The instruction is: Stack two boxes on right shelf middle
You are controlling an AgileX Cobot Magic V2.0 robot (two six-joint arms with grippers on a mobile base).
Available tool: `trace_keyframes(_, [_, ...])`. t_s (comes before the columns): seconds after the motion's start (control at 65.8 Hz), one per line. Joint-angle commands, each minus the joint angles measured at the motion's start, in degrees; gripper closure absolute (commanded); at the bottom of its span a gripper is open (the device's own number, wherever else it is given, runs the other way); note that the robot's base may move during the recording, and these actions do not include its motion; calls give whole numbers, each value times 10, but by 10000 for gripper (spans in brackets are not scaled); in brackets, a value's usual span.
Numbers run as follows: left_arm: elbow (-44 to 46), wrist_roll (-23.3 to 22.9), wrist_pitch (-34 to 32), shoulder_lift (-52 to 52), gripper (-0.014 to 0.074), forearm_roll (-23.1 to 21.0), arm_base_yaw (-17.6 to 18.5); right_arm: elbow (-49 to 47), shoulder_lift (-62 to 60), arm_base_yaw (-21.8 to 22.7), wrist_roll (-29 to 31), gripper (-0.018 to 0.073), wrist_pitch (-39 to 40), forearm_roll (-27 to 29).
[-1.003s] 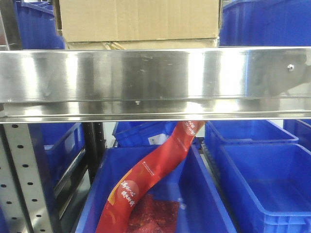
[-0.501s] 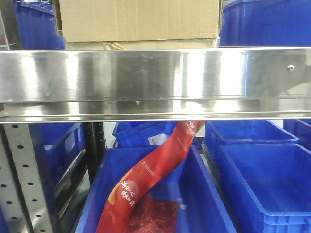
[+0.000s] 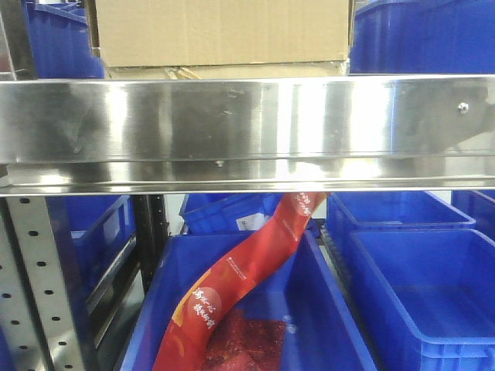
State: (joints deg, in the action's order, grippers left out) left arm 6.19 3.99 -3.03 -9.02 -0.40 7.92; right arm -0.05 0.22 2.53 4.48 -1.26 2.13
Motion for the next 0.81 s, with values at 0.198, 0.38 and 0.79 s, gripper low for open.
trace_keyframes(0.198, [-62, -49, 25, 90, 708, -1, -60, 1, -2, 3, -1, 720, 9, 3])
trace_keyframes(0.38, [-62, -56, 38, 90, 708, 11, -63, 1, -2, 3, -1, 720, 9, 3])
trace_keyframes(0.79, [-62, -56, 38, 90, 708, 11, -63, 1, -2, 3, -1, 720, 9, 3])
